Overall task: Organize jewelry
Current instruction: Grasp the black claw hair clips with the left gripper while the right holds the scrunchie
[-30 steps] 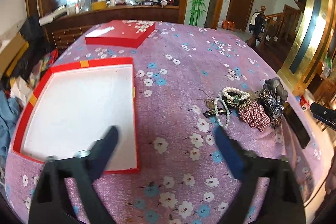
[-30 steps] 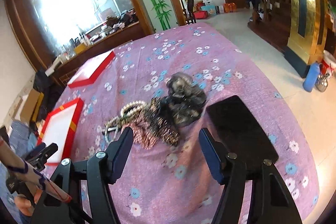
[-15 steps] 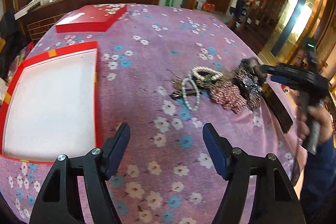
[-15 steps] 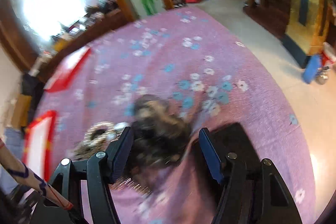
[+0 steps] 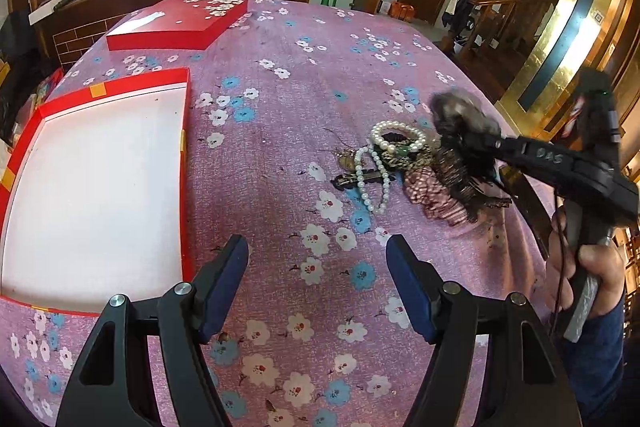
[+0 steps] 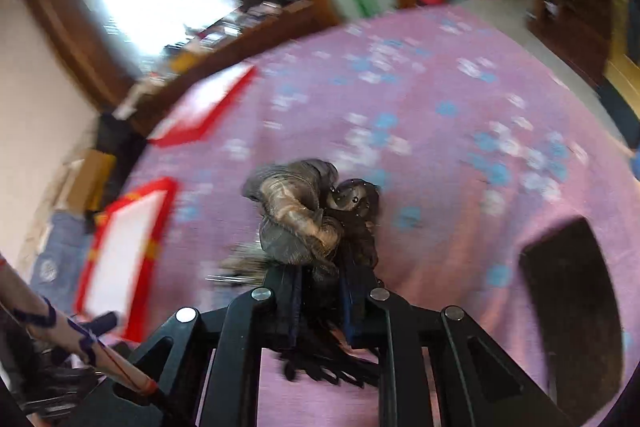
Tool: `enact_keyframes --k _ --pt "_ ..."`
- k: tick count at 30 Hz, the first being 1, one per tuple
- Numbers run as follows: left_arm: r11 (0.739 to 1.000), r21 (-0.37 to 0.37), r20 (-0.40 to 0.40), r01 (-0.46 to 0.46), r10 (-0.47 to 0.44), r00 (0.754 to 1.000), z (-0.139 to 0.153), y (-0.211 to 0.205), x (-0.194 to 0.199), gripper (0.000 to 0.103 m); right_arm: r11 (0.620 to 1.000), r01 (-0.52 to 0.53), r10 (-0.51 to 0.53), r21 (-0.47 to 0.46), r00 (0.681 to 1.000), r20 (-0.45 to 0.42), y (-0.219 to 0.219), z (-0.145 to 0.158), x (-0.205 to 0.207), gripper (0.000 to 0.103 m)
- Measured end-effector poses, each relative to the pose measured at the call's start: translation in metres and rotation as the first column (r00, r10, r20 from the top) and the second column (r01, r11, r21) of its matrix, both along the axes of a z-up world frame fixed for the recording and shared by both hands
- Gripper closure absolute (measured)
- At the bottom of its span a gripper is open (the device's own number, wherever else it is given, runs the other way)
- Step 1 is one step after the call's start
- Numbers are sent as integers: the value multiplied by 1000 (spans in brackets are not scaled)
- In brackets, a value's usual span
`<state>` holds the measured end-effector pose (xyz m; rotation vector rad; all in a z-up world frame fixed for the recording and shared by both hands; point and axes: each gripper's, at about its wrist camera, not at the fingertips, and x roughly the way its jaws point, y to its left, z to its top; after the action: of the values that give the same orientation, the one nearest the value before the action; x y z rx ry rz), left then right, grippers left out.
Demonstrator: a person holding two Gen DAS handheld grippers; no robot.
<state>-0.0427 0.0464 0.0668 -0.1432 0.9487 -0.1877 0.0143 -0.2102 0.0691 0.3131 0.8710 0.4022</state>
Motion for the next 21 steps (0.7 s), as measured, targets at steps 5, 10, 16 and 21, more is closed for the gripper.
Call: enact_keyframes --k 5,10,16,21 --pt "999 -34 -3 27 -27 1000 5 -7 0 33 995 -55 42 80 987 156 7 34 -24 87" --pt "991 -107 -45 76 -81 996 6 -23 11 33 993 0 -28 117 971 238 -17 57 -47 87" --pt "983 -155 -118 97 -116 986 -4 -52 29 33 991 97 -120 91 948 293 -45 67 -77 87" --pt "986 -147 -175 72 -97 980 -18 -63 37 33 989 100 -129 113 950 284 -56 59 -92 86"
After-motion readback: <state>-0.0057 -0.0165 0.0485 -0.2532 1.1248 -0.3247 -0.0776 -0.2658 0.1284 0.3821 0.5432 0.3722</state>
